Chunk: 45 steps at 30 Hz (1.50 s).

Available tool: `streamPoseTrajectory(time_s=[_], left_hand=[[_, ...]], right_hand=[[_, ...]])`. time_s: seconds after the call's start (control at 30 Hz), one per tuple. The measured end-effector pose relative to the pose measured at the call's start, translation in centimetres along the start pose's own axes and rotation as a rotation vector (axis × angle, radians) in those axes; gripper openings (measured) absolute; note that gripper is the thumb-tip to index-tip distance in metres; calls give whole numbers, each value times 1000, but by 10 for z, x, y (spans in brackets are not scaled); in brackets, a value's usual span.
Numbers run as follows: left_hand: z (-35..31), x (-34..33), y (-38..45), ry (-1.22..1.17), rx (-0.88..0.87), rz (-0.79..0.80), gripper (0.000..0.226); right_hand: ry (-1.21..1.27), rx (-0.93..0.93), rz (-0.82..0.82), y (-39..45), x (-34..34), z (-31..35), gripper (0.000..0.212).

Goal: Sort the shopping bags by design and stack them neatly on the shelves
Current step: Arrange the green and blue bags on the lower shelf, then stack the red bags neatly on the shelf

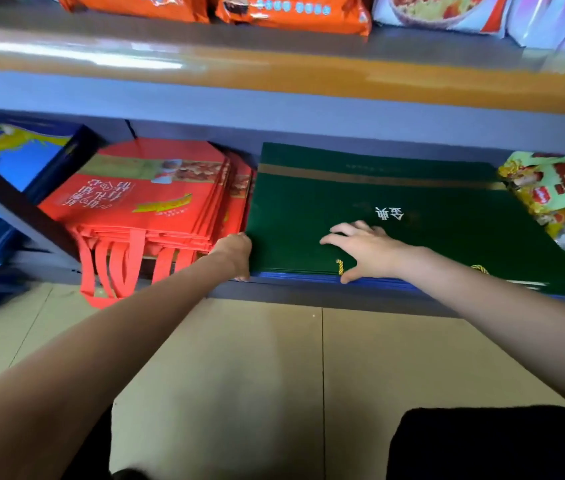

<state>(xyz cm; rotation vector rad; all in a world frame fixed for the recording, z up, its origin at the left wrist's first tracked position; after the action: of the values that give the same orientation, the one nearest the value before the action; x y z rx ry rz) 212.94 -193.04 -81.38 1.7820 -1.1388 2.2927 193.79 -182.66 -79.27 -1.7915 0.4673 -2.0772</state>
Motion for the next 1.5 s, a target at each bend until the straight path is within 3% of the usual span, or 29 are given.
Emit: streamPoseTrajectory(time_s=[0.13,0.23,0.3,0.43,0.67,0.8,0.9,1.0,1.2,1.4,1.5], left_hand=[[7,0,-2,-102,-11,37,71],[21,15,-3,-187,-86,151,71],[44,36,-11,-126,-121,130,69],[109,62,-22,-80,-134,-89,56],[181,10,-15,165,-18,27,95],[205,-3,6,34,127,9,103],[211,-14,15,-55,137,-49,96],[215,-24,15,-38,114,-99,90],[219,-15,13,-131,42,-175,89],[207,-13,21,-34,-58,-173,88],[205,-14,24,-5,-108,-168,84]], right_hand=[[13,-14,38,5,3,0,77],[38,-4,44,10,16,6,80],[156,42,-7,19,32,18,78],[338,112,-108,56,57,62,66],[679,123,-84,120,52,142,82],[855,-54,-47,153,33,165,82],[1000,-253,-213,182,23,176,80],[1024,-427,-378,197,22,184,84],[1052,-493,-568,192,57,182,90],[950,-519,-533,176,39,161,82],[742,-511,-396,168,37,152,75]])
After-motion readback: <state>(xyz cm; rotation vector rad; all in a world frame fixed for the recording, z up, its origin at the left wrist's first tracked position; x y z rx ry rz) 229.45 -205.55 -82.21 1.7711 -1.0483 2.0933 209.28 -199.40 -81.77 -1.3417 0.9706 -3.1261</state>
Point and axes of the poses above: each hand's wrist, its own y-axis towards the middle knuckle, its own x-axis out of the back of the hand, z = x × y, the point moved 2 cm from there along y, towards the middle knuckle, and after that the axes turned 2 degrees about x, right-handed, at the moved point
